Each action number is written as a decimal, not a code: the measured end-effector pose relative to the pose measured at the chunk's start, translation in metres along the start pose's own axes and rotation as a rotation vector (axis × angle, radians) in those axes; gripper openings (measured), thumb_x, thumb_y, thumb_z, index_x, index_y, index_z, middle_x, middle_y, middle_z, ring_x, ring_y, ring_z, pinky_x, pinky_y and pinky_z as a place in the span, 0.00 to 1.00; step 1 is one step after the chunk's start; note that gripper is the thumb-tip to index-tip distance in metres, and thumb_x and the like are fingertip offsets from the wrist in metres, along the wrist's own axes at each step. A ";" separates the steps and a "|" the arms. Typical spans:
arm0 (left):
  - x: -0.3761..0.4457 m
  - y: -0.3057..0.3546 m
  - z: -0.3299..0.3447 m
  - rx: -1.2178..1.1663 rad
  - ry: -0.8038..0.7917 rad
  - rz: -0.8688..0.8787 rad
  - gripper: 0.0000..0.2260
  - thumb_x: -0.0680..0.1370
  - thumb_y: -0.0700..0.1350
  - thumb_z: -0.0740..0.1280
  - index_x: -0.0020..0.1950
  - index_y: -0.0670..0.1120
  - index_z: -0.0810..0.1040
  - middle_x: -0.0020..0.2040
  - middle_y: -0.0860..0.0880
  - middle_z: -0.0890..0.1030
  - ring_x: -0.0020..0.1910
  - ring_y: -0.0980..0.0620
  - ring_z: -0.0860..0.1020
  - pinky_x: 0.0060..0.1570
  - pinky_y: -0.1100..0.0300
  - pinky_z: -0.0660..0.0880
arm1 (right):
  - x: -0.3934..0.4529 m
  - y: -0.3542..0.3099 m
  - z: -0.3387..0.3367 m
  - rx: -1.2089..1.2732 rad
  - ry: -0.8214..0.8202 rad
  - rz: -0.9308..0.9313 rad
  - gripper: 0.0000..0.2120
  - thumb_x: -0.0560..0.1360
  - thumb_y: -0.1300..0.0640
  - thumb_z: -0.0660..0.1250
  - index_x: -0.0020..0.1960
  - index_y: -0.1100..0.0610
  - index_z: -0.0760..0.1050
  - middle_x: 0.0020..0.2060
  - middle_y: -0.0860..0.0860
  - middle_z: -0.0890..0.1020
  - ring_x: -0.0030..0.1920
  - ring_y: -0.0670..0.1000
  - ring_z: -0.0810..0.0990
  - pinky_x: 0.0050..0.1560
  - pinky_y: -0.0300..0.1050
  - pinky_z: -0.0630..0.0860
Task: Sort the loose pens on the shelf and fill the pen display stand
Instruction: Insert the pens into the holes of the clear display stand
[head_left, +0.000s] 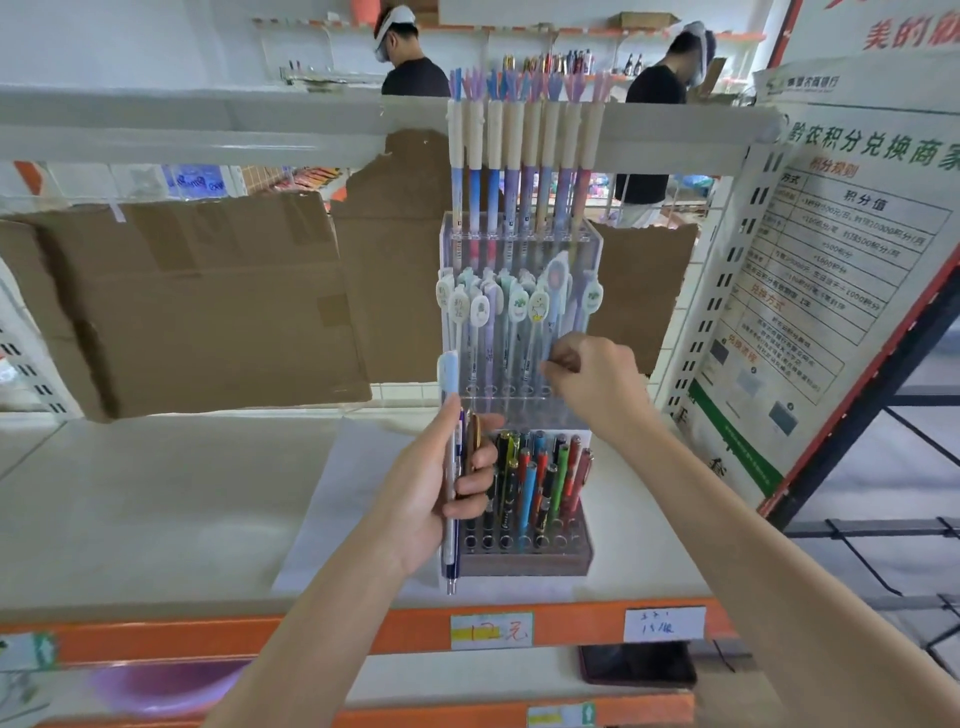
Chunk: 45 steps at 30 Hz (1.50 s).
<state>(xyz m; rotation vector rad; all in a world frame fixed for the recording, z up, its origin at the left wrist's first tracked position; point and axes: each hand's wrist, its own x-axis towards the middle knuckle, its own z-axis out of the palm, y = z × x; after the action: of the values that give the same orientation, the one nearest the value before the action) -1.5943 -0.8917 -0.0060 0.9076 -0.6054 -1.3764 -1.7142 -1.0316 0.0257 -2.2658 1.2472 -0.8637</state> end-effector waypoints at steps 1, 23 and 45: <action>0.000 -0.001 -0.001 -0.012 -0.001 0.005 0.21 0.74 0.57 0.59 0.52 0.40 0.76 0.29 0.51 0.68 0.22 0.58 0.62 0.16 0.68 0.58 | 0.001 -0.001 0.002 -0.070 -0.001 0.007 0.07 0.76 0.58 0.66 0.50 0.59 0.80 0.45 0.54 0.82 0.44 0.53 0.79 0.45 0.39 0.74; 0.004 0.001 0.013 0.016 0.097 0.226 0.10 0.78 0.50 0.60 0.41 0.46 0.68 0.29 0.52 0.68 0.28 0.55 0.66 0.28 0.66 0.68 | -0.087 -0.027 0.000 0.256 -0.232 -0.093 0.07 0.71 0.48 0.70 0.41 0.51 0.79 0.30 0.47 0.80 0.29 0.40 0.74 0.31 0.31 0.69; 0.005 0.013 0.011 0.089 -0.009 0.130 0.11 0.75 0.51 0.61 0.45 0.44 0.75 0.27 0.51 0.67 0.22 0.58 0.61 0.17 0.68 0.55 | -0.001 0.008 -0.022 0.330 0.085 0.001 0.07 0.78 0.62 0.64 0.42 0.54 0.72 0.34 0.48 0.83 0.31 0.40 0.81 0.32 0.28 0.74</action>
<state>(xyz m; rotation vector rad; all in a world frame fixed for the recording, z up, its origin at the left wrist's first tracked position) -1.5956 -0.8993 0.0106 0.9173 -0.7254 -1.2451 -1.7343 -1.0358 0.0364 -1.9842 1.0506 -1.0878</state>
